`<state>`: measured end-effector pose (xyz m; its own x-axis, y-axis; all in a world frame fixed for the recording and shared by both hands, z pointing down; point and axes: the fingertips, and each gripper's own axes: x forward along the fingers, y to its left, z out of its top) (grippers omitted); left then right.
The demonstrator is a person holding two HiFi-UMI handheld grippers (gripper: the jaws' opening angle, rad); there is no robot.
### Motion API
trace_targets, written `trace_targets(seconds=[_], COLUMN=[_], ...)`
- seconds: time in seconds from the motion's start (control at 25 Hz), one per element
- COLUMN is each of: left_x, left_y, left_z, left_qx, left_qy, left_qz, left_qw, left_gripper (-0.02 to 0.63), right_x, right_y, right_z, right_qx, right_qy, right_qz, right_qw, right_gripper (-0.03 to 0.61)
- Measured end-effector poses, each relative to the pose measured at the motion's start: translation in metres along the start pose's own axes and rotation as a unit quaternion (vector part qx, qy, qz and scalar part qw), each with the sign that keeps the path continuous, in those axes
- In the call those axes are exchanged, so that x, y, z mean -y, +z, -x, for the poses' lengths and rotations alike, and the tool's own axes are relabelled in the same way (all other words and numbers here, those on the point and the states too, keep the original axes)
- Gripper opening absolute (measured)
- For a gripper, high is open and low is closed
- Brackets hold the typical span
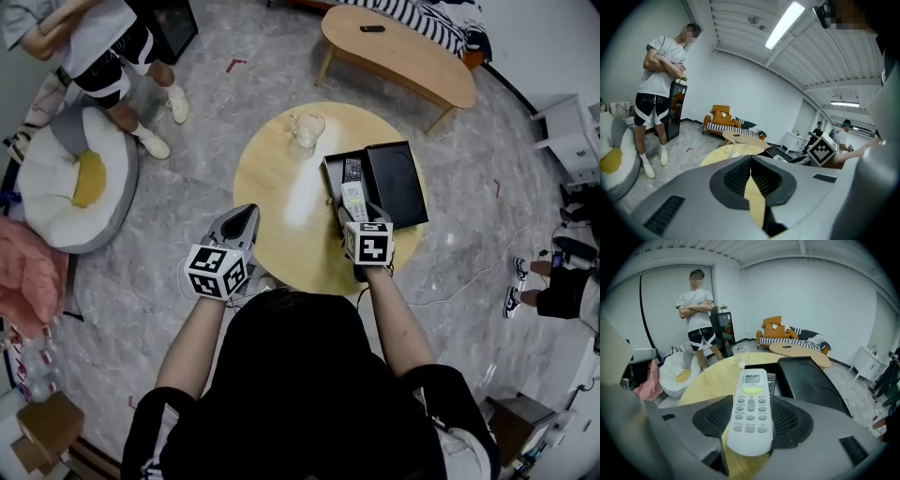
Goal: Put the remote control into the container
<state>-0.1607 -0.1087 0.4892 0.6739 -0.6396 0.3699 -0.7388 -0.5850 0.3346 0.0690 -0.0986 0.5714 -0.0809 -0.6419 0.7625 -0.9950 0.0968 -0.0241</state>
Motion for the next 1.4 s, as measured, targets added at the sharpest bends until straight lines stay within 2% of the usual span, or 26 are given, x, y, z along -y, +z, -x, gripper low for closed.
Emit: trace_targets(seconds=[0.32, 0.8, 1.0, 1.4], left_x=[-0.001, -0.022, -0.022, -0.022], left_y=[-0.003, -0.017, -0.022, -0.026], left_z=[-0.005, 0.002, 0.003, 0.008], left_qx=[-0.02, -0.046, -0.049, -0.044], left_qy=[0.028, 0.067, 0.072, 0.079], left_qz=[0.0, 0.019, 0.027, 0.034], left_qw=[0.9994, 0.9965, 0.9958, 0.9953], left_gripper=[0.008, 0.008, 0.008, 0.008], right_x=[0.019, 0.033, 0.035, 0.033], right_y=[0.013, 0.009, 0.002, -0.004], right_z=[-0.031, -0.078, -0.085, -0.087], right_qx=[-0.01, -0.043, -0.056, -0.062], right_qy=[0.015, -0.007, -0.019, -0.013], right_qz=[0.005, 0.0, -0.003, 0.011], right_qw=[1.0, 0.999, 0.998, 0.998], right_gripper=[0.262, 0.262, 0.262, 0.264])
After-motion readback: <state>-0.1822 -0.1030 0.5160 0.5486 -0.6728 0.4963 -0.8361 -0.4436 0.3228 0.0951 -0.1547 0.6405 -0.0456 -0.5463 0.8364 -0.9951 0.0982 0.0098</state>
